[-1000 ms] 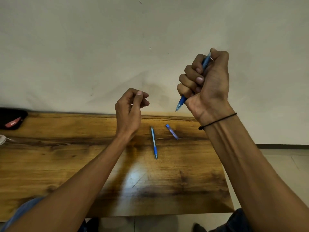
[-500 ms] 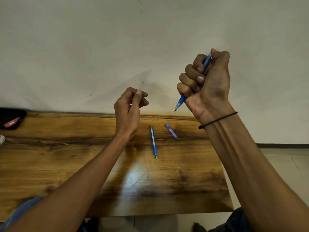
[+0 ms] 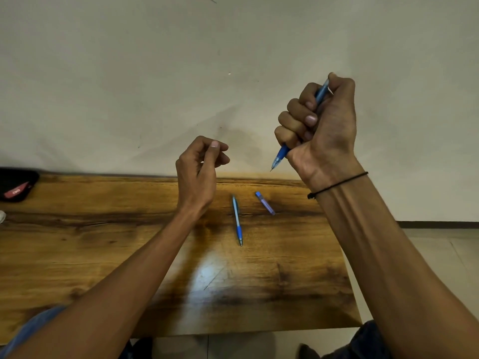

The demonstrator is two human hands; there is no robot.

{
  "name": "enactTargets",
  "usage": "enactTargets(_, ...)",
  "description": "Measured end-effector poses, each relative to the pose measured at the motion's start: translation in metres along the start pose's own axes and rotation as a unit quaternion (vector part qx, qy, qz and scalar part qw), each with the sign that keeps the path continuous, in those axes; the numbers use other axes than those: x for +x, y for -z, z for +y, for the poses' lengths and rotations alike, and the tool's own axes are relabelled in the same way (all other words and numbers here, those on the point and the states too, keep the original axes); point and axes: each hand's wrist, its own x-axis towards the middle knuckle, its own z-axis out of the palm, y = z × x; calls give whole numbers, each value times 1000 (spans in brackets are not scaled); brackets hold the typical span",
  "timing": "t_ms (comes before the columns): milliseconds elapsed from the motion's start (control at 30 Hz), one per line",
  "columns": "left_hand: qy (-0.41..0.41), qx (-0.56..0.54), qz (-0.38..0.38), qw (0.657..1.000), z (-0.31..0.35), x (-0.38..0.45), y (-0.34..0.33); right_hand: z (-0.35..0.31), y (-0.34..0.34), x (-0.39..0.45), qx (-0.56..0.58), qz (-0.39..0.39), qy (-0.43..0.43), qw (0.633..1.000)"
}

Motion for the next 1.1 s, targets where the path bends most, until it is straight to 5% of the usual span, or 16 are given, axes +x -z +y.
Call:
enactTargets(767, 8, -4, -7, 1000, 2, -1, 0, 6, 8, 9, -10, 1, -7, 1000)
enactTargets(1100, 59, 10, -84, 995, -2, -2, -1, 42, 42, 31, -220, 88, -12, 972)
